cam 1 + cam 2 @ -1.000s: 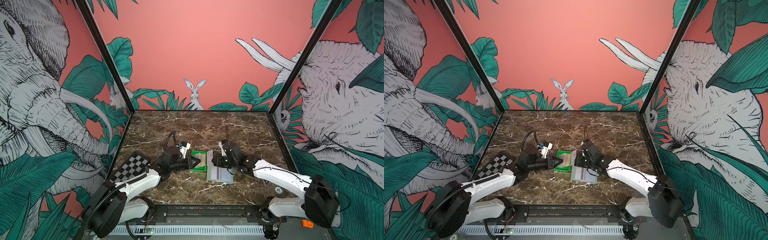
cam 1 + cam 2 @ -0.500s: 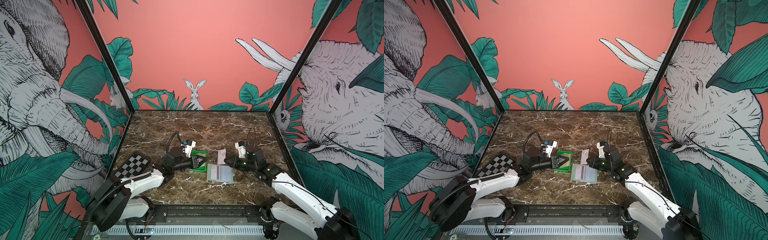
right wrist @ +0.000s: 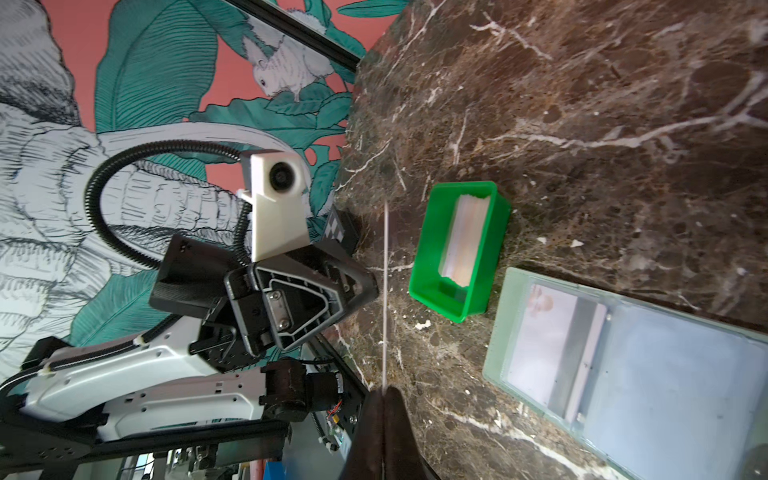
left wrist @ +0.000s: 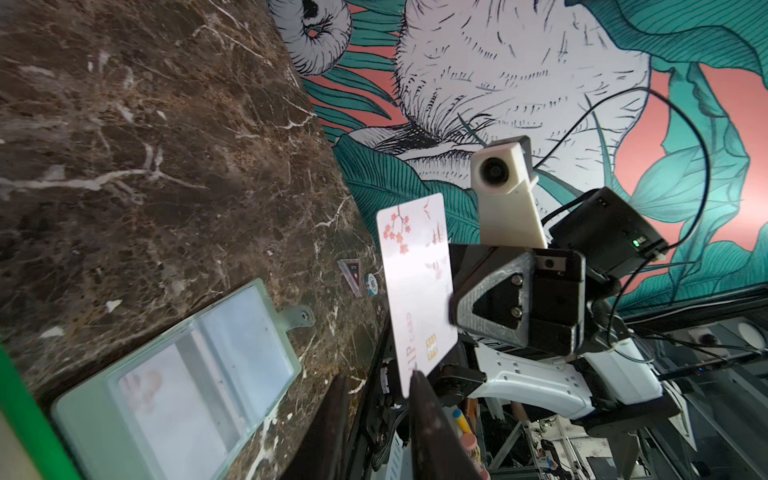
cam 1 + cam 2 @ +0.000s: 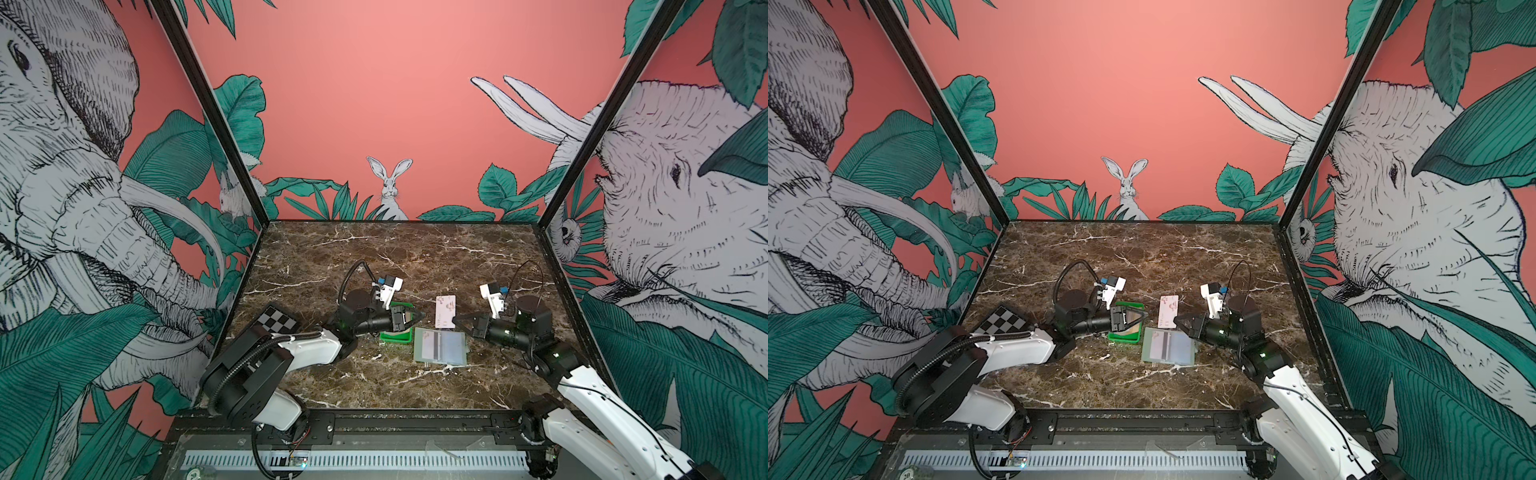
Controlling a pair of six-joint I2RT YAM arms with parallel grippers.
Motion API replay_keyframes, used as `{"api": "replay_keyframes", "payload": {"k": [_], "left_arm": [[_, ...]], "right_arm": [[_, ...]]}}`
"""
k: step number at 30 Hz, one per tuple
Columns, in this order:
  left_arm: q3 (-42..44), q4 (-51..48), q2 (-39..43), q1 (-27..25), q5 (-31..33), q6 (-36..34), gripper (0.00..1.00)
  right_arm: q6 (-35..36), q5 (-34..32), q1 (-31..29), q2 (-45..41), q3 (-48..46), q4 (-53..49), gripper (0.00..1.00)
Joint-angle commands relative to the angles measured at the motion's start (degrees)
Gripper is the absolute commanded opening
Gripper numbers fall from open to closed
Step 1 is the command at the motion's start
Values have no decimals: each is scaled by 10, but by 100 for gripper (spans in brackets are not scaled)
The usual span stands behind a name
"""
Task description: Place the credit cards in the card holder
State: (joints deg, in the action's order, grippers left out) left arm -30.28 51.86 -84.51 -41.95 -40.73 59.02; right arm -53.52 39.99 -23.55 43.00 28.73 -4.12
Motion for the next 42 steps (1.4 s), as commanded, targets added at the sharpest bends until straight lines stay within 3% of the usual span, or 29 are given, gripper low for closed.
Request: {"api": "replay_keyframes", "payload": {"k": [1,20,30,40,42], "left_arm": [[-18,78,-7,-5,-40,38,26],[-32,95,-11,-11,-58,87,25],[-39,74,-14,-13,-59,87,13],[-45,61,-18,-14,-55,82,0],[-44,42,-15,-14,-47,68,0]], "right_arm": [[-30,44,2,-3,-12,73,0],[-62,80,2,16,-31,150,0],[-53,67,2,23,-35,143,0],[-10,44,2,21,-25,73,0],[3,27,1,19,-22,45,7]]}}
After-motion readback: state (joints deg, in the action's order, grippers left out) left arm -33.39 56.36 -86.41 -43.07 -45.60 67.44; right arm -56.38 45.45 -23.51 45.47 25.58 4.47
